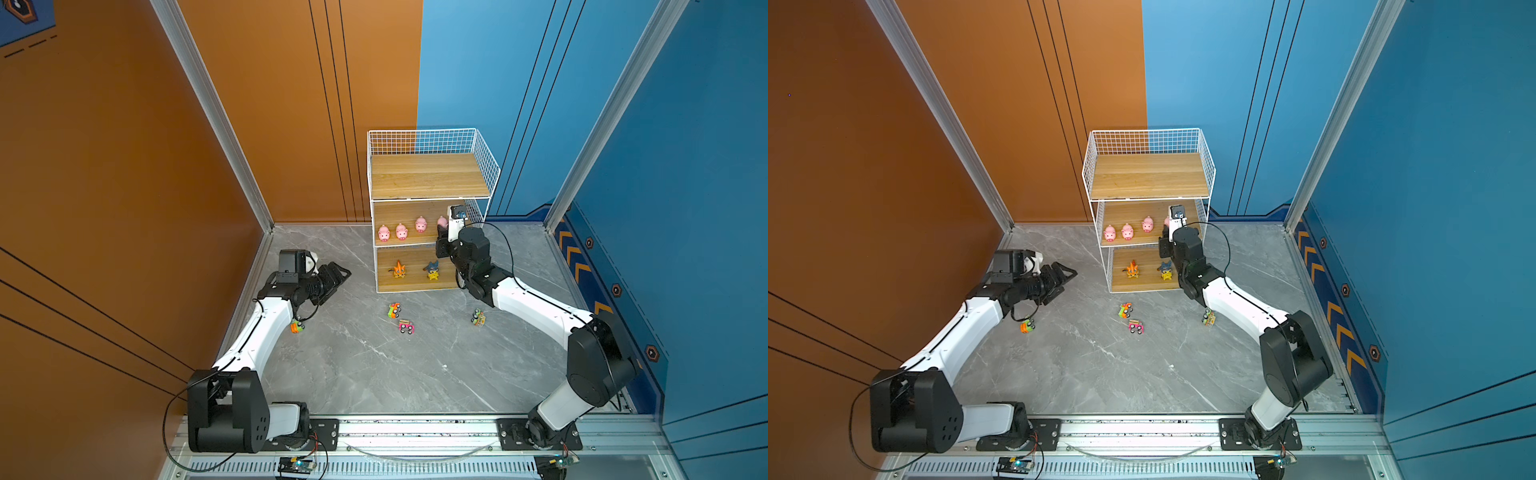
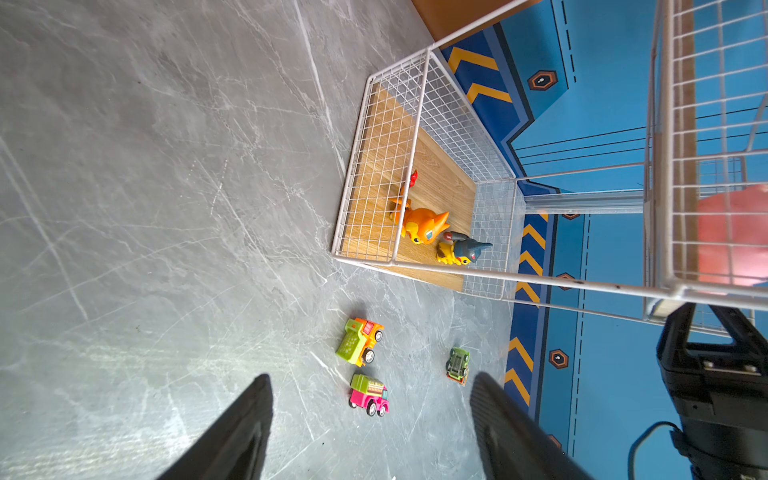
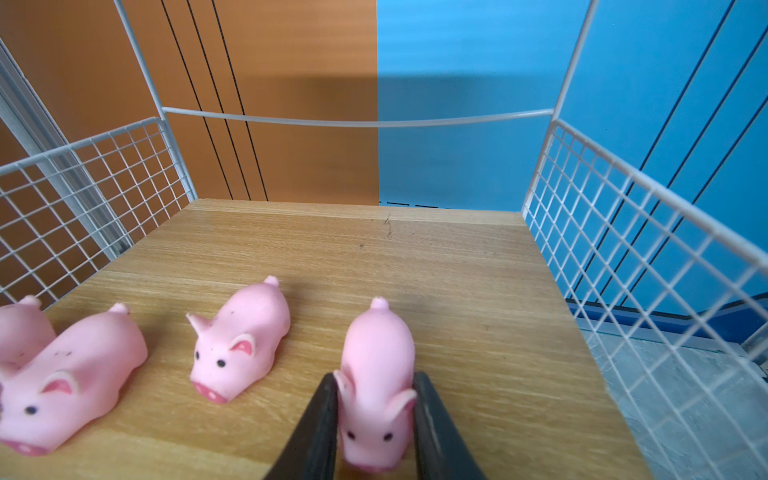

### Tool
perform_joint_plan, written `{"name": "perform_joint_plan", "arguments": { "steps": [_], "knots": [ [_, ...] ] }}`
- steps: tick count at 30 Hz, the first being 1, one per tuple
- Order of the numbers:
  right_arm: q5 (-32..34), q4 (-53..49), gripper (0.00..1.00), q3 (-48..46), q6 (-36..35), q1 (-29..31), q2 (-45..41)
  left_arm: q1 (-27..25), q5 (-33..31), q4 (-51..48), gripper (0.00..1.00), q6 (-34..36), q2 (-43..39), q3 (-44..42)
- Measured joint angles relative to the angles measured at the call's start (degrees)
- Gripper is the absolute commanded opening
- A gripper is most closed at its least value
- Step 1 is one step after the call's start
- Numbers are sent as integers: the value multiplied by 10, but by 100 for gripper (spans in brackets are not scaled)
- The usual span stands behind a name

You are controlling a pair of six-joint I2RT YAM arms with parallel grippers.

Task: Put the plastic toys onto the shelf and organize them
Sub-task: 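Set the pig beside the other pigs and open the right gripper, then withdraw the right gripper down toward the floor cars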

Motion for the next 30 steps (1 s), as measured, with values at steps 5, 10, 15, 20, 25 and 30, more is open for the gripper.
{"name": "perform_joint_plan", "arguments": {
  "steps": [5,10,15,20,25,30],
  "knots": [
    [0,0,42,0,2,0,0,0,0,0,76,0,0,0],
    [0,0,45,0,2,0,-1,0,0,0,76,0,0,0],
    [0,-2,53,0,2,2,-20,0,0,0,76,0,0,0],
    [0,-3,58,-18,2,9,-76,5,0,0,76,0,0,0],
    [0,-17,61,-62,4,27,-140,9,0,1,77,0,0,0],
    [5,-62,64,-128,17,56,-208,12,0,3,77,0,0,-1]
  ]
}}
